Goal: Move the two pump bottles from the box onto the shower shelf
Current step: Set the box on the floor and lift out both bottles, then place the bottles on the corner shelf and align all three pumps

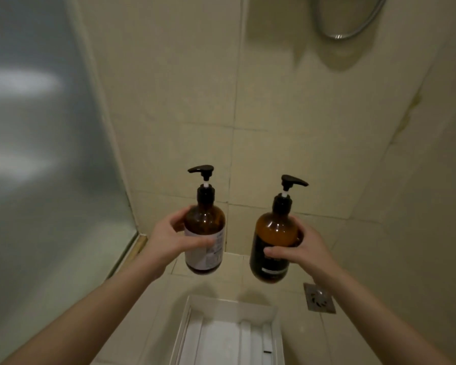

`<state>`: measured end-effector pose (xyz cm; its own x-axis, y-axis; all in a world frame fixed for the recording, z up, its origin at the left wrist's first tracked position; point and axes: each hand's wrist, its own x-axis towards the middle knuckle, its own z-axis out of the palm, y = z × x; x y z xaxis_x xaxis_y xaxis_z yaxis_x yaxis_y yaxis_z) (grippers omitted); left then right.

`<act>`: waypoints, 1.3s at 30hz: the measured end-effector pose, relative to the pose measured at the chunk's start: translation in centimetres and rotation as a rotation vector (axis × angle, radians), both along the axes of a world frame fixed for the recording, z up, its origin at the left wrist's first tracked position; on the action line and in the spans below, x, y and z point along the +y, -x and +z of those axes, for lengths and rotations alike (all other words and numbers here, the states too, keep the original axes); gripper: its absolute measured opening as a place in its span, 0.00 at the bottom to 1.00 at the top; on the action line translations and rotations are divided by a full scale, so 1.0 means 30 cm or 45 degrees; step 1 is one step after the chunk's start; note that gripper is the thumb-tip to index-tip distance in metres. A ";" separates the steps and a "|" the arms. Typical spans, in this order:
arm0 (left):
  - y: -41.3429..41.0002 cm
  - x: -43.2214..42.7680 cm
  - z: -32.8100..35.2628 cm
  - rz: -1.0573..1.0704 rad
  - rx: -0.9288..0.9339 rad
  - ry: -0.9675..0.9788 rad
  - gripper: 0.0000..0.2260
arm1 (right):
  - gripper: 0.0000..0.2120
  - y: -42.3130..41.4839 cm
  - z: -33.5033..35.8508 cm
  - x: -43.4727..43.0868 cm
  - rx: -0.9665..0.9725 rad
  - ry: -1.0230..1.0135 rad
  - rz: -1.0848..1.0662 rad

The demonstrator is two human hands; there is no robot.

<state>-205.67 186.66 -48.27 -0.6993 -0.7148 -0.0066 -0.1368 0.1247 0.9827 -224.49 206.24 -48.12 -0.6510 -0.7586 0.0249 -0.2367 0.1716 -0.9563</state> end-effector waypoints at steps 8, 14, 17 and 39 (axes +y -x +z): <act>0.032 -0.001 0.630 -0.029 0.094 0.071 0.43 | 0.28 0.054 0.614 -0.021 0.041 0.057 -0.011; 0.028 0.008 1.113 -0.063 0.148 0.096 0.39 | 0.28 0.064 1.109 0.013 0.042 0.070 -0.015; 0.023 0.012 1.351 -0.080 0.166 0.100 0.39 | 0.28 0.055 1.357 0.048 0.083 0.036 -0.005; 0.010 0.149 2.470 -0.337 0.277 0.194 0.32 | 0.29 -0.150 2.459 0.276 0.249 0.033 -0.096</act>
